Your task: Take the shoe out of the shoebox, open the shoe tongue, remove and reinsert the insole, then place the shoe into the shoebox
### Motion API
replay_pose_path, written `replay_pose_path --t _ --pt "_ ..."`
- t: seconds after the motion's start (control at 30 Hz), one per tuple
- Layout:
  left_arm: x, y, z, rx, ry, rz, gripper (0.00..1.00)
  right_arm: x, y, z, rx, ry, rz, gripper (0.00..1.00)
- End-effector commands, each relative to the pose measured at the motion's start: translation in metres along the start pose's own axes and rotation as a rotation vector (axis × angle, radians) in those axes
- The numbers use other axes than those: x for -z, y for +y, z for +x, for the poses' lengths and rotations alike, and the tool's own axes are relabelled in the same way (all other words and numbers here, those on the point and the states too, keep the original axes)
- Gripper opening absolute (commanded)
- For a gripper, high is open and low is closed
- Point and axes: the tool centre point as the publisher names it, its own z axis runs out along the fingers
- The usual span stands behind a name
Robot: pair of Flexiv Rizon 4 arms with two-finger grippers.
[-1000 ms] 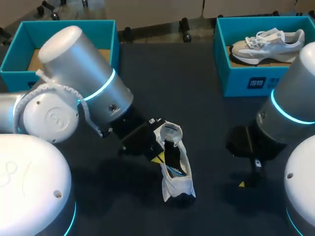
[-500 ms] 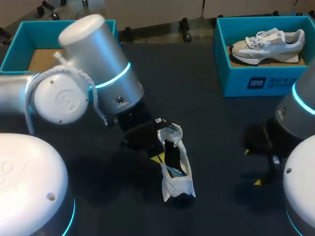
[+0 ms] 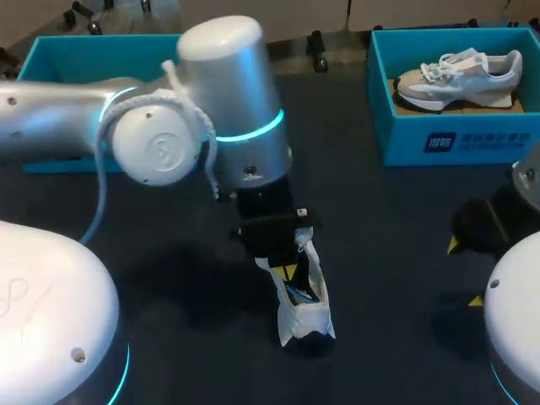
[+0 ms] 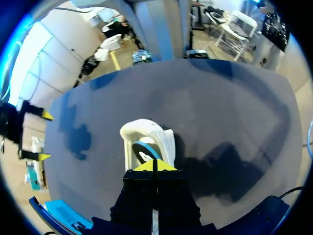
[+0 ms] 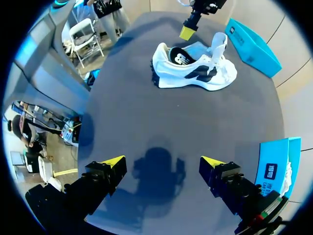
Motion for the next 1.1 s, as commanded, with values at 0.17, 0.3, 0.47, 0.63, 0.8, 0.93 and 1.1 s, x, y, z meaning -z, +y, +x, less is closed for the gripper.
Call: replay_pose_path --t 0.17,0.3,0.47,0.63,0.8,0.93,1.1 --pt "-0.003 0.001 -0.007 -0.019 0.158 -0.052 0.0 0.007 -0.001 0.006 0.002 -0.006 0.0 1.0" --pt "-0.004 0.001 -0.009 -0.022 0.163 -0.054 0.0 0.007 -0.001 0.006 0.002 -0.006 0.0 1.0" --pt "-0.011 0.005 -0.014 -0.049 0.205 -0.026 0.0 0.007 -0.001 0.006 0.002 -0.006 0.0 1.0" --pt "-0.023 0.007 -0.015 -0.083 0.261 -0.008 0.0 0.007 -0.001 0.006 0.002 -0.006 0.0 1.0" --pt "-0.029 0.008 -0.009 -0.114 0.295 -0.016 0.0 0.007 -0.001 0.006 0.002 -0.006 0.0 1.0" --pt "-0.031 0.007 -0.004 -0.118 0.304 -0.016 0.0 0.007 -0.001 0.006 0.002 -0.006 0.0 1.0" --pt "-0.037 0.009 0.0 -0.108 0.309 -0.018 0.0 0.007 -0.001 0.006 0.002 -0.006 0.0 1.0"
